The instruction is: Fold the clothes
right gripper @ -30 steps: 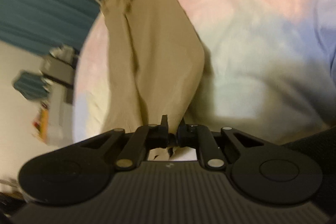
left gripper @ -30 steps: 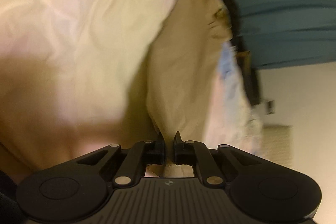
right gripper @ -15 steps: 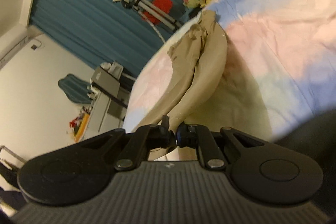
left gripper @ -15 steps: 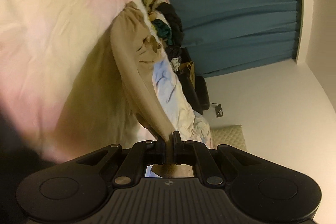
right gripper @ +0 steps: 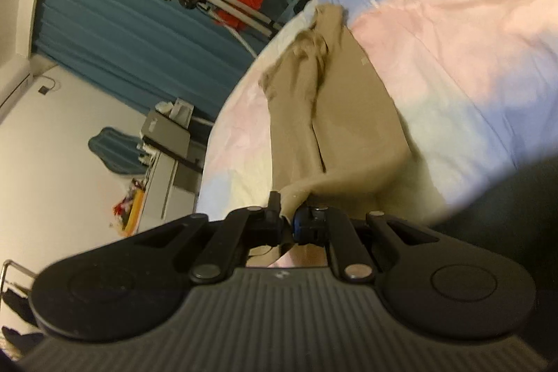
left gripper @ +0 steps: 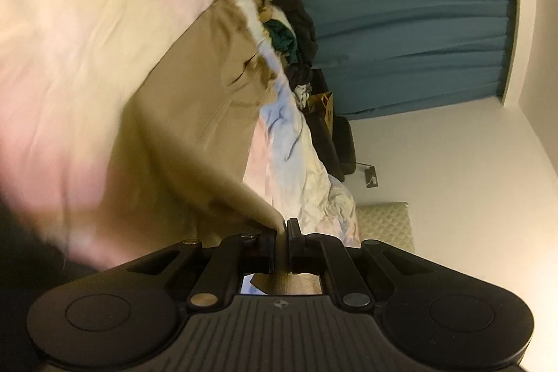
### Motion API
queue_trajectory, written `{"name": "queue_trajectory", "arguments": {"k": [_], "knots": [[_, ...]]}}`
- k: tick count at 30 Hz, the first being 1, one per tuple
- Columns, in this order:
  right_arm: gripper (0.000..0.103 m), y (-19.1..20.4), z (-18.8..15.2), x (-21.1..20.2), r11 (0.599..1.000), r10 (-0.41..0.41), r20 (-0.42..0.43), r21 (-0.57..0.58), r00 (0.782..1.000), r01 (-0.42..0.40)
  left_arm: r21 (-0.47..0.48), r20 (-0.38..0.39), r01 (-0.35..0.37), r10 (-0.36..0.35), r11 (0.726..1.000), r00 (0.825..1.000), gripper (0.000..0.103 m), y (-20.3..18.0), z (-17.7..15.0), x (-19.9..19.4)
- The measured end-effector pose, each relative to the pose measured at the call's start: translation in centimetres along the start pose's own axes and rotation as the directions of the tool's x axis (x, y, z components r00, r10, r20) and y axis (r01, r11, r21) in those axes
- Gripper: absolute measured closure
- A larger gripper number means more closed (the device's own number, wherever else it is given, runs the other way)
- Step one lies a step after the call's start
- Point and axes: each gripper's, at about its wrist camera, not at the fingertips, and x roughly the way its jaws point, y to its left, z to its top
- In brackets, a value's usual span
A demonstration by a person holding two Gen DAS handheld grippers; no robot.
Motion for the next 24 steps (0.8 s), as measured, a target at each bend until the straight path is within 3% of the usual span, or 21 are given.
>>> {"name": "queue_trajectory", "arguments": {"k": [8,9,13,17,21,24], "knots": [[0.093,1.5,8.5,10.5,0.997,-0.048,0.033,-0.054,0.998,0.050,0.142,0.045,-0.094,0.088,0.985,0.995,0.096,-3.7,9.7,7.0],[0.093,1.3,9.5,12.2,0.997,-0.062,0.032,-0.051,0.998,0.063,0.181,0.060,-0.117,0.107,0.977,0.992,0.096,-4.2,11.0,9.6],[0.093,0.4,12.3,17.6,0.992,-0.095,0.041,-0.076,0.995,0.098,0.237,0.108,-0.198,0.176,0.951,0.978,0.096,-2.6,14.6,14.6],[0.093,-1.6,12.9,21.8,0.991,-0.088,0.014,-0.098,0.996,0.089,0.252,0.150,-0.245,0.213,0.936,0.966,0.096,0.9,16.6,17.2],[0.092,-3.3,12.7,24.2,0.982,-0.128,-0.002,-0.140,0.992,0.127,0.295,0.117,-0.246,0.220,0.923,0.968,0.095,3.5,17.6,19.1],[0.092,-4.6,13.2,25.0,0.986,-0.149,0.000,-0.073,0.989,0.148,0.358,0.107,-0.247,0.223,0.900,0.969,0.095,3.6,18.0,20.4]]}}
